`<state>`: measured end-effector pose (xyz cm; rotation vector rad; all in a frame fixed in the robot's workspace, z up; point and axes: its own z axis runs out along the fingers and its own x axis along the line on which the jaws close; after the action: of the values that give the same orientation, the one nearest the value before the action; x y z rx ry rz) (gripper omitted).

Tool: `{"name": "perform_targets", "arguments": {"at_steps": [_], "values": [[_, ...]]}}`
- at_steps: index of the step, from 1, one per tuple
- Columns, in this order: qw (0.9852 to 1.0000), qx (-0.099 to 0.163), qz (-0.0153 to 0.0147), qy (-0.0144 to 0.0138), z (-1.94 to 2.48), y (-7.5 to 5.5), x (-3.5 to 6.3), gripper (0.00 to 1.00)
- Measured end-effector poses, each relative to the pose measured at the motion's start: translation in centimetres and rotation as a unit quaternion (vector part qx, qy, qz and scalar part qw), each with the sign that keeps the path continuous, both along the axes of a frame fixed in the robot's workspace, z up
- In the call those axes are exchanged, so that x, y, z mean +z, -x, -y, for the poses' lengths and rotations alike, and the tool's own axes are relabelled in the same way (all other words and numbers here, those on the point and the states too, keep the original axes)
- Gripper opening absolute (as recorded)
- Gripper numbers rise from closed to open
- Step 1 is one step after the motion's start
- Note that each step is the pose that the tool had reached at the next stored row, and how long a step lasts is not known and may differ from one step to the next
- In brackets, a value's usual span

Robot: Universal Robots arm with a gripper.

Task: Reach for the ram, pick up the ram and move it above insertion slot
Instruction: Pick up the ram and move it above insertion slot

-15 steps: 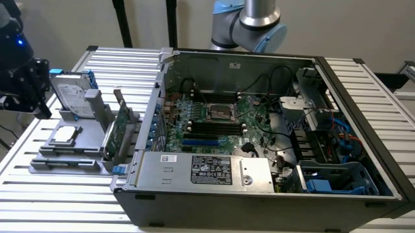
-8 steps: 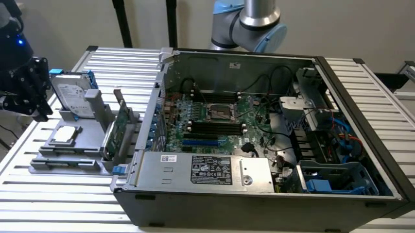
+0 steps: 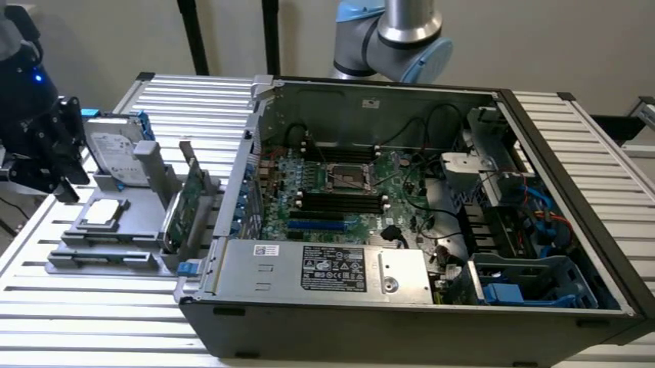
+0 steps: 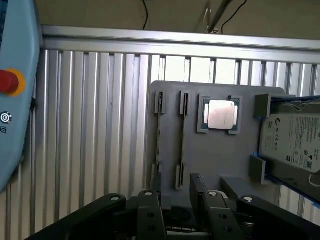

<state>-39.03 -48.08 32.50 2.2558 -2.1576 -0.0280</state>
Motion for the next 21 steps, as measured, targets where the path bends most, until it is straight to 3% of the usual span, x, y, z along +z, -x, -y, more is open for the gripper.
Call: {"name": "perform_targets", "arguments": {"at_steps": [21], "values": [[1.0, 0.0, 0.0009, 0.0, 0.67, 0.7, -3.81, 0.36]]}}
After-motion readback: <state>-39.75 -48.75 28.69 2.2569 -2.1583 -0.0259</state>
